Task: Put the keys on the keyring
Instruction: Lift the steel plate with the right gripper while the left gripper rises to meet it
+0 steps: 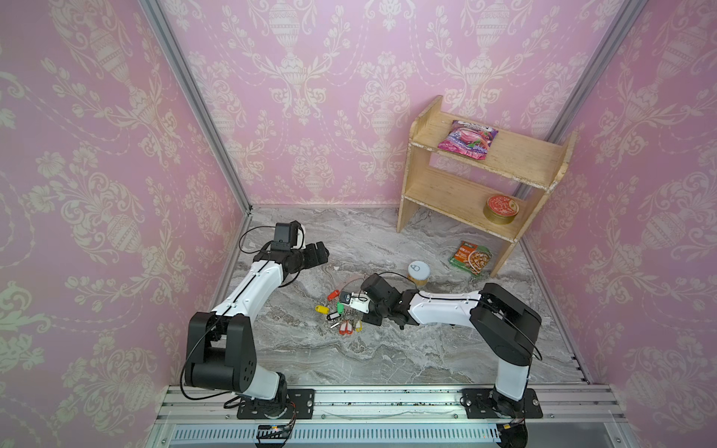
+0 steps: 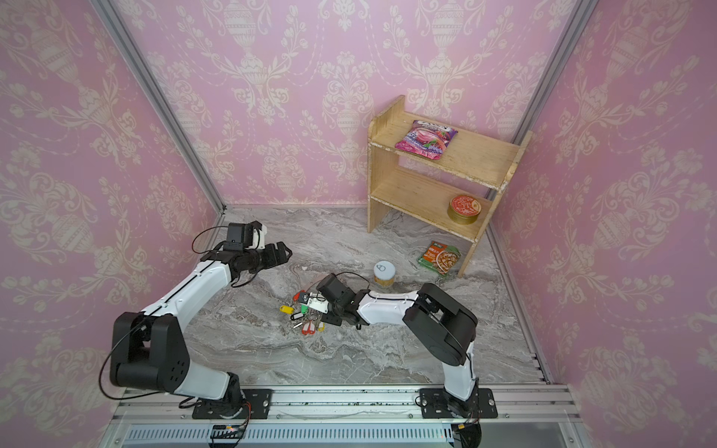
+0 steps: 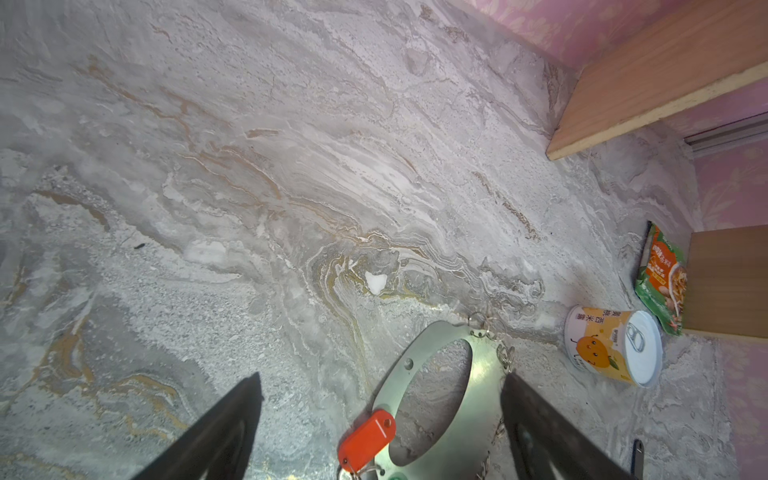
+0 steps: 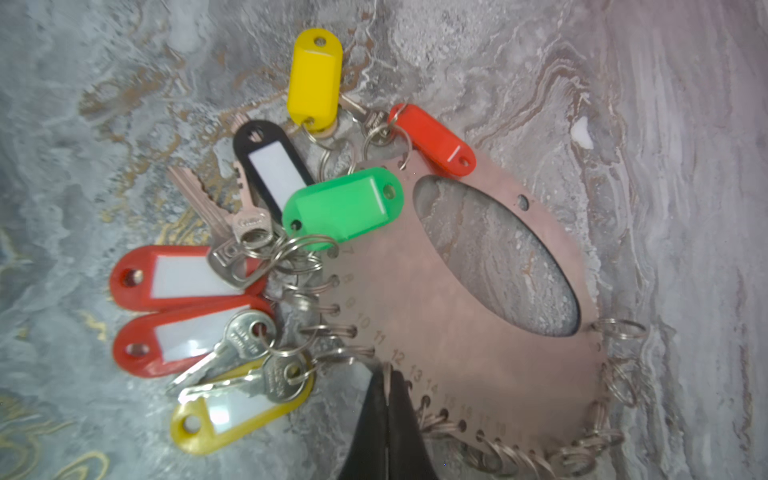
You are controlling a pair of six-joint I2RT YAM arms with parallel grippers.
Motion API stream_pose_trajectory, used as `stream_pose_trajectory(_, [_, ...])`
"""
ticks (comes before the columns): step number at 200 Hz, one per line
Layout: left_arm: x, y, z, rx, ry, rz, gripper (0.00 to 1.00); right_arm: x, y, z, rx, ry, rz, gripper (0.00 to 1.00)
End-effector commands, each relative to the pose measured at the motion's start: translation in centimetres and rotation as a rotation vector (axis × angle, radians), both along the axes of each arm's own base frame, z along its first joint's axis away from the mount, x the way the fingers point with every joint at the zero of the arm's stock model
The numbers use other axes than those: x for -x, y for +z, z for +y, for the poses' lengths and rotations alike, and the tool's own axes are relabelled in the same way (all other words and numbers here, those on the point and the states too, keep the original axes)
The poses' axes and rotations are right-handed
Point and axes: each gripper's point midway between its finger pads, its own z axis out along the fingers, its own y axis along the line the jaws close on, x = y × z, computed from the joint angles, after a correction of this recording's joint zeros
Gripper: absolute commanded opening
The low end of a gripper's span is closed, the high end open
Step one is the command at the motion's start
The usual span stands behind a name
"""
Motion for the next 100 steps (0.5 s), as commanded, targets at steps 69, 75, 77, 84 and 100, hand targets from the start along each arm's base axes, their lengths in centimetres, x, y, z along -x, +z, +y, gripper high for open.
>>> stream_pose_trajectory(69, [2.5, 6.4, -8.0, 0.127, -0.341, -0.268, 0.90, 1.8, 11.9, -1.9, -0.301, 0.065, 0.056, 0.00])
stream_pose_trajectory(75, [2.9, 6.8, -8.8, 0.131, -0.374, -0.284, 0.89, 1.6, 12.3, -2.2, -0.316, 0.058, 0.064, 0.00])
stream_pose_trajectory(77, [3.0, 6.9, -9.0, 0.131, -0.384, -0.290, 0.89, 1.6, 12.4, -2.3, -0.321, 0.056, 0.068, 0.00])
stream_pose_trajectory(84, [3.6, 7.2, -9.8, 0.132, -0.423, -0.307, 0.88, 1.4, 12.9, -2.8, -0.340, 0.047, 0.077, 0.00])
stream_pose_trajectory(100, [5.3, 7.9, -11.7, 0.125, -0.522, -0.357, 0.86, 1.4, 13.8, -3.6, -0.388, 0.038, 0.117, 0.00])
